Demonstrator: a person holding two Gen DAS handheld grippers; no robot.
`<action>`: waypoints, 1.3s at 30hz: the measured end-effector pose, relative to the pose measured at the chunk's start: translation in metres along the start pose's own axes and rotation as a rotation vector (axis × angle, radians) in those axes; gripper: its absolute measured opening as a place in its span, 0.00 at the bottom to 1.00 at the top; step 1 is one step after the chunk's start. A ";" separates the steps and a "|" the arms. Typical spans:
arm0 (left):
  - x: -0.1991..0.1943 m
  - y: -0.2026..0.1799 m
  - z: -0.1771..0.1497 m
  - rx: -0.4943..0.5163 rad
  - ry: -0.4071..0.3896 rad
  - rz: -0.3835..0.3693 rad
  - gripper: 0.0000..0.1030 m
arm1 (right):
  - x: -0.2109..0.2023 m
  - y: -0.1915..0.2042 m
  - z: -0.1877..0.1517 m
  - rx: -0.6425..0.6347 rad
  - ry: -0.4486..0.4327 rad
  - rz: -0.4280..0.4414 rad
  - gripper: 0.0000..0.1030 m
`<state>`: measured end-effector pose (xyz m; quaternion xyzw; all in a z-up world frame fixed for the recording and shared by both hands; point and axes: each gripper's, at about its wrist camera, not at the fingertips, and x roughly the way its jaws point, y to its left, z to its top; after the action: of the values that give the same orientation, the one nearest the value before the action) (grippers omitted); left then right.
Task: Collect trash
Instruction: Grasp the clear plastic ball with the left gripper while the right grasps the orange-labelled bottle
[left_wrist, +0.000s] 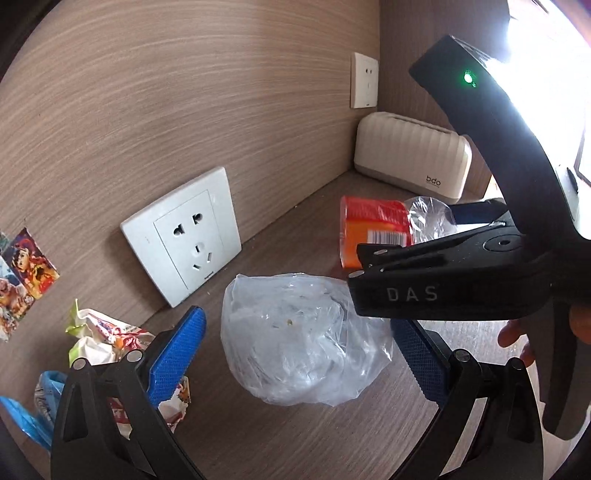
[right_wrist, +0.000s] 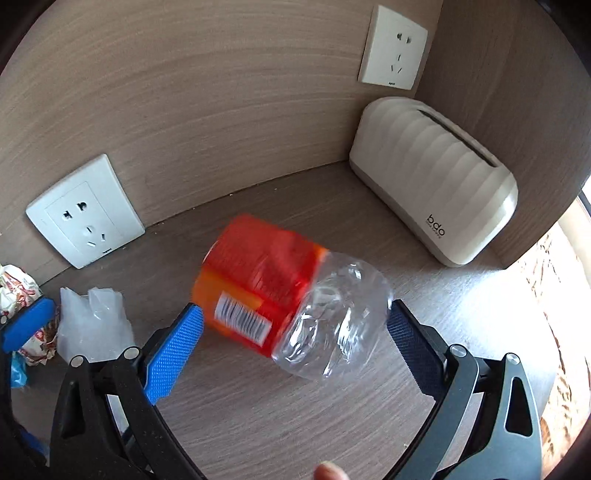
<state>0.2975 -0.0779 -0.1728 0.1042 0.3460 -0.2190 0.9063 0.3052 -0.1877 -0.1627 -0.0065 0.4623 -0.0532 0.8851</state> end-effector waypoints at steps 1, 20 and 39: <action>0.000 0.001 -0.001 -0.005 0.004 -0.005 0.95 | 0.002 -0.002 0.000 0.001 0.005 0.016 0.96; 0.002 -0.011 -0.003 0.075 0.025 -0.019 0.96 | 0.027 -0.011 0.020 -0.494 -0.078 0.301 0.96; 0.017 0.022 0.003 -0.040 0.073 0.072 0.96 | 0.029 0.009 0.024 -0.270 -0.015 0.530 0.96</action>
<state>0.3211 -0.0648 -0.1811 0.1064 0.3794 -0.1751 0.9023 0.3420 -0.1824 -0.1736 -0.0037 0.4444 0.2417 0.8626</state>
